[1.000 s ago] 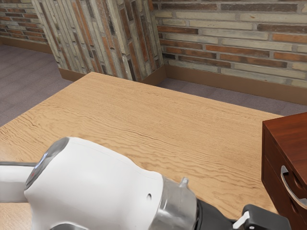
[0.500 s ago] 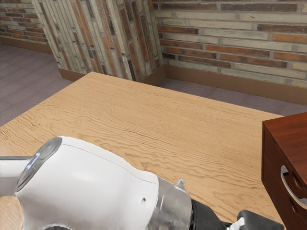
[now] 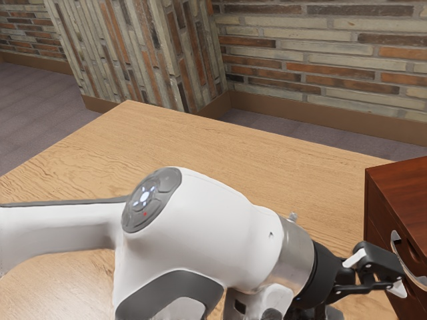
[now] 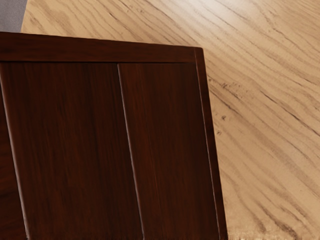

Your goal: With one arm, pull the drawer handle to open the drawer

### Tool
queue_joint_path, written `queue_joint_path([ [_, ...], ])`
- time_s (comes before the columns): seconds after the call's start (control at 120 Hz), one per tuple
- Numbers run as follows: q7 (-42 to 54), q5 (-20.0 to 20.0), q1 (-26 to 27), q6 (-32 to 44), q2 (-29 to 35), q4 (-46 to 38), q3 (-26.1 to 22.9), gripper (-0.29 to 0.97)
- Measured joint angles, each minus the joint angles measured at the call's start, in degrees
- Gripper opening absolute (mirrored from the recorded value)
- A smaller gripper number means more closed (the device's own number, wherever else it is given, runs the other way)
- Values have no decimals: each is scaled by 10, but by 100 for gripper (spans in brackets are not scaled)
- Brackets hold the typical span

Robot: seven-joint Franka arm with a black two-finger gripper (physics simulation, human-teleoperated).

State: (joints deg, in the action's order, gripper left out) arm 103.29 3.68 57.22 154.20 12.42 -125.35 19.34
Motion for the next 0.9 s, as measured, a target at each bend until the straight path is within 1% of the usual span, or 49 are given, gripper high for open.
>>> queue_joint_path([
  [0.192, -5, -9, -19, 7, -36, 18, 0, 68],
  [0.425, -13, -11, -25, 13, -55, 32, 1, 68],
  [0.583, -17, -11, -40, 16, -60, 35, 1, 68],
  [0.858, -26, -11, -40, 19, -98, 53, 0, 68],
  [0.875, -26, -11, -40, 19, -101, 55, 0, 70],
  [0.9, -27, -11, -40, 19, -104, 58, 0, 70],
])
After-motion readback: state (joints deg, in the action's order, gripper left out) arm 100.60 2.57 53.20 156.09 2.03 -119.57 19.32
